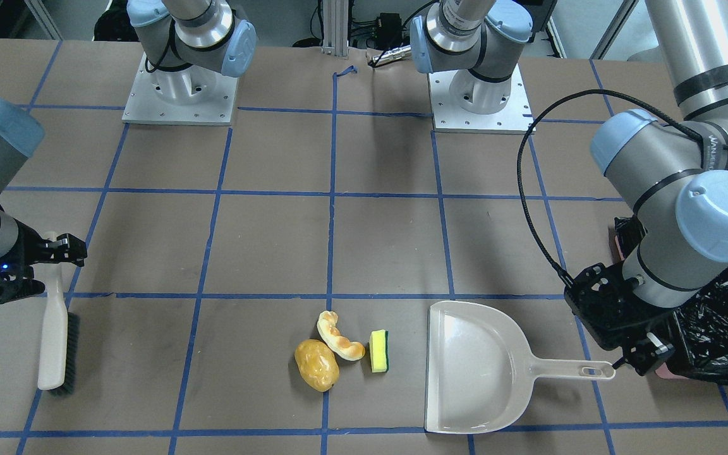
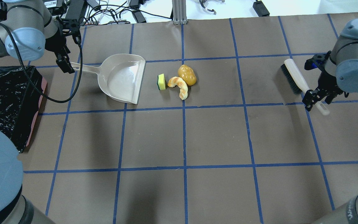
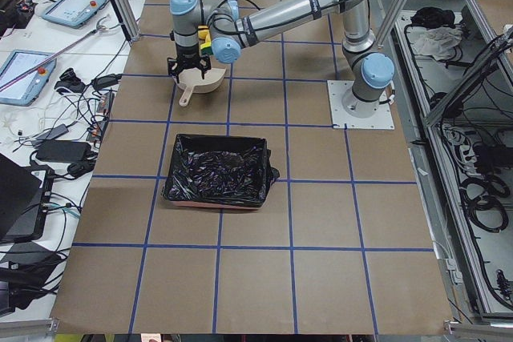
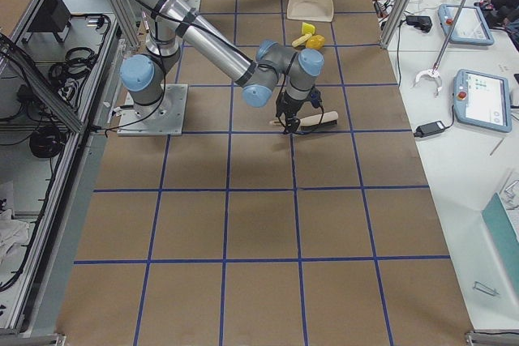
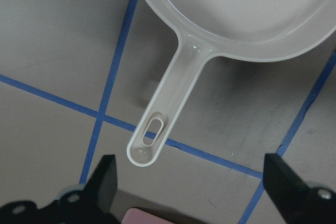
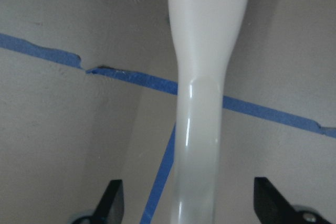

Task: Sweep and dump trash into bin
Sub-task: 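Close the left gripper on the dustpan handle while the right gripper grasps the brush handle, then lift the white brush with the right gripper and carry it toward the toys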

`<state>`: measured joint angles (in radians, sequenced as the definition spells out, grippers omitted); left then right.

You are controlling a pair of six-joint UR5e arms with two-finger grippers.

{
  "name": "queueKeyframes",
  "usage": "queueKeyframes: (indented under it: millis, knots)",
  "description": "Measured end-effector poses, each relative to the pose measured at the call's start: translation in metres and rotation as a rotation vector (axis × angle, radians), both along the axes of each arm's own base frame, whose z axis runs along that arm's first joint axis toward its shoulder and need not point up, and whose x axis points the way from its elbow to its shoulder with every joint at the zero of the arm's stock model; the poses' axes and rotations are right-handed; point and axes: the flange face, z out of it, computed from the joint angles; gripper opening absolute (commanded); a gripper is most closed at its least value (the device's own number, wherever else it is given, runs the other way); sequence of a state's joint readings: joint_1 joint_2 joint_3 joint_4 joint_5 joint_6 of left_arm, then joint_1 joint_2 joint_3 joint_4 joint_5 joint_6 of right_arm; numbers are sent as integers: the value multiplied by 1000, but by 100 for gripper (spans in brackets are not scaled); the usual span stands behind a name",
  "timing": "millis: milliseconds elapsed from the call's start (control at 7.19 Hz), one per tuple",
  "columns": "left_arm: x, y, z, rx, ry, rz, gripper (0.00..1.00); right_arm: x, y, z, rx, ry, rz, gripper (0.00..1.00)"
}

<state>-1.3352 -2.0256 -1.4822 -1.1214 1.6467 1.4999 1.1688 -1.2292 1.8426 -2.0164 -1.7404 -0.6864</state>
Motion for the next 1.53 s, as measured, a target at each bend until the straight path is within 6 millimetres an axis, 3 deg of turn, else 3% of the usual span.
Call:
queueKeyframes:
  millis: [139,417,695,973,1251,1529]
  knots:
    - [17,-7,-13,19,-2,-75,92,0,2,2,11,2,1,70]
    - [32,-25,-35,51,-10,-252,91,-1,4,4,19,1,1,35]
    - [17,-35,-43,63,-12,-359,90,-2,3,6,17,3,1,10]
    - [2,-38,-48,76,-18,-435,92,-3,1,10,7,6,-2,7]
    - [1,-40,-55,87,-22,-462,94,0,2,21,-11,16,-28,6]
    - [2,-42,-59,90,-19,-428,100,24,5,38,-20,37,-114,4]
